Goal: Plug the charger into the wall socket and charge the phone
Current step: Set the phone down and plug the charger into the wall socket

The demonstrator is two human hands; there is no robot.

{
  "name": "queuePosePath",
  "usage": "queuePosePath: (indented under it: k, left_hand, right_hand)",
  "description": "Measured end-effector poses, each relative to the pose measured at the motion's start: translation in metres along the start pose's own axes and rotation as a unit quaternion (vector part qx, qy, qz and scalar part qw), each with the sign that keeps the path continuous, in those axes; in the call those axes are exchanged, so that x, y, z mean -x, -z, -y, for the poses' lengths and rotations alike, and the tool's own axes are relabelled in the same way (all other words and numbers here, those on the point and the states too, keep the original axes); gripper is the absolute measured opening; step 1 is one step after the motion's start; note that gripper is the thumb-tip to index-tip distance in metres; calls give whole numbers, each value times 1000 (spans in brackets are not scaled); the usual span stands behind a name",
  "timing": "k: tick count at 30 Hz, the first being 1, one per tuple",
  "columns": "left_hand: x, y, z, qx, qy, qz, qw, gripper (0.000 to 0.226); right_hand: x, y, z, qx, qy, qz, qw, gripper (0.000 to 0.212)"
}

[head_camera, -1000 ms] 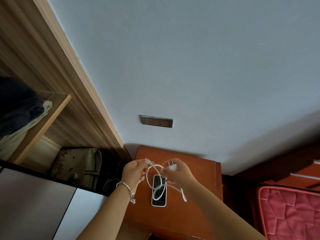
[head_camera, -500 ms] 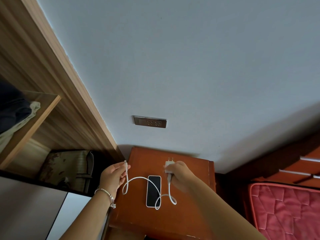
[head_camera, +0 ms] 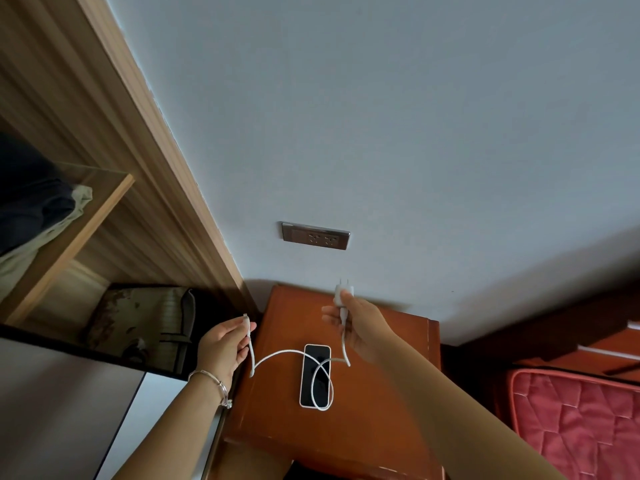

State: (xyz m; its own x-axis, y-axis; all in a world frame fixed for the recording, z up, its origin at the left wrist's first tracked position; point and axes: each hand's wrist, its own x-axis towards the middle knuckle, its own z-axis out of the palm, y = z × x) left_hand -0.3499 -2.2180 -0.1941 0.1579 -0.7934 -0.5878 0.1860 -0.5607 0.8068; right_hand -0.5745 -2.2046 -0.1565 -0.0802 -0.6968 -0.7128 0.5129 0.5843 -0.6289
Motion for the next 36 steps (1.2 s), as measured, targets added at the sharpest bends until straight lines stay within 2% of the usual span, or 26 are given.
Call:
queuePosePath:
  k: [6,11,14,18,22,25,36]
  left_hand:
    - [-10,1,14,-8,6,32,999,14]
    - [-27,-4,26,-14,-13,34,999,14]
    - [-39,-9,39,-5,-15,45,999,9]
    - [-57,-15,52,3,-2,37,999,17]
    - [-68,-22,63,27,20,41,999,7]
    - [-72,-22,67,52,37,46,997,8]
    - [-81,-18,66,37,65,37,997,13]
  right_hand:
    - [-25,-16,-3,81,-2,-56,995,25]
    - [-61,-27,3,175,39,-83,980,36]
    - [-89,-29,8,164,81,-80,980,32]
    - [-120,-29,15,131,102,-97,981,28]
    - [-141,-26,22,81,70,-112,988,25]
    - [-154,-24,24,41,43,-108,992,25]
    - [-165,-20,18,74,57,-97,991,30]
